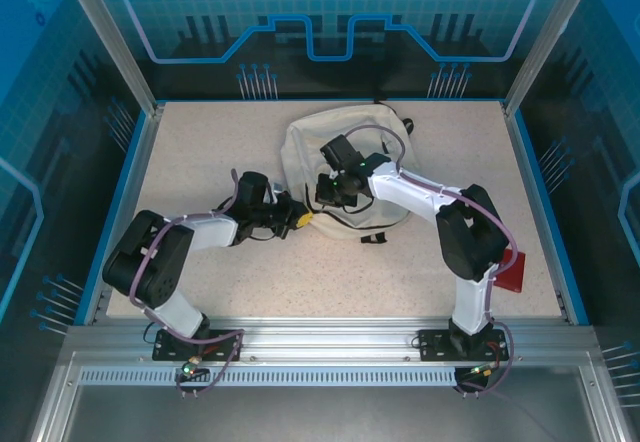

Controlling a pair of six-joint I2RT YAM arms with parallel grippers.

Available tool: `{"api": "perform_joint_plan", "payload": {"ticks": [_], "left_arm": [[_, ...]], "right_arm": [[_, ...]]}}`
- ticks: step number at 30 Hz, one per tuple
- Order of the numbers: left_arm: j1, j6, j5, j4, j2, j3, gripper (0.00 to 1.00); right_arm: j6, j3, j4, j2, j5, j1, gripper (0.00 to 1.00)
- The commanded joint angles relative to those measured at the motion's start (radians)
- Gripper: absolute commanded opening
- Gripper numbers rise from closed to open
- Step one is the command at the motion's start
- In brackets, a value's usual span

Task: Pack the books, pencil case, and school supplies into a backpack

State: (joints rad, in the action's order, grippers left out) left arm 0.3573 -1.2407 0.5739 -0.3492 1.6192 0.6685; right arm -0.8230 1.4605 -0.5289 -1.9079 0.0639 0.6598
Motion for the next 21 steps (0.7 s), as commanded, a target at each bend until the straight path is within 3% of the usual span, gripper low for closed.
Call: {"api": "perform_joint_plan", "payload": {"ticks": [1,6,9,15,21], "left_arm": [[0.004,0.207,0.070,0.198,-0.030,0.009,0.00],[-0.019,0.325,0.051,0.316,-0.052,0.047,0.00],[-0.027,0.324,0.047,0.329,-0.061,0.076,0.00],[-0.027,0.237,0.002,0.278,-0.052,0.133,0.40],[-0.031,0.202,-0.097,0.298,0.018,0.177,0.48]], "right_arm": [[0.002,0.051,-0.013,-0.017,-0.044,-0.025,0.00],[0.020,0.064,-0.026,-0.014,-0.045,-0.026,0.00],[0.055,0.047,-0.019,0.000,0.009,-0.019,0.00],[0.044,-0.017,0.026,0.039,0.113,-0.004,0.00],[0.013,-0.049,0.051,0.056,0.114,0.003,0.00]]}}
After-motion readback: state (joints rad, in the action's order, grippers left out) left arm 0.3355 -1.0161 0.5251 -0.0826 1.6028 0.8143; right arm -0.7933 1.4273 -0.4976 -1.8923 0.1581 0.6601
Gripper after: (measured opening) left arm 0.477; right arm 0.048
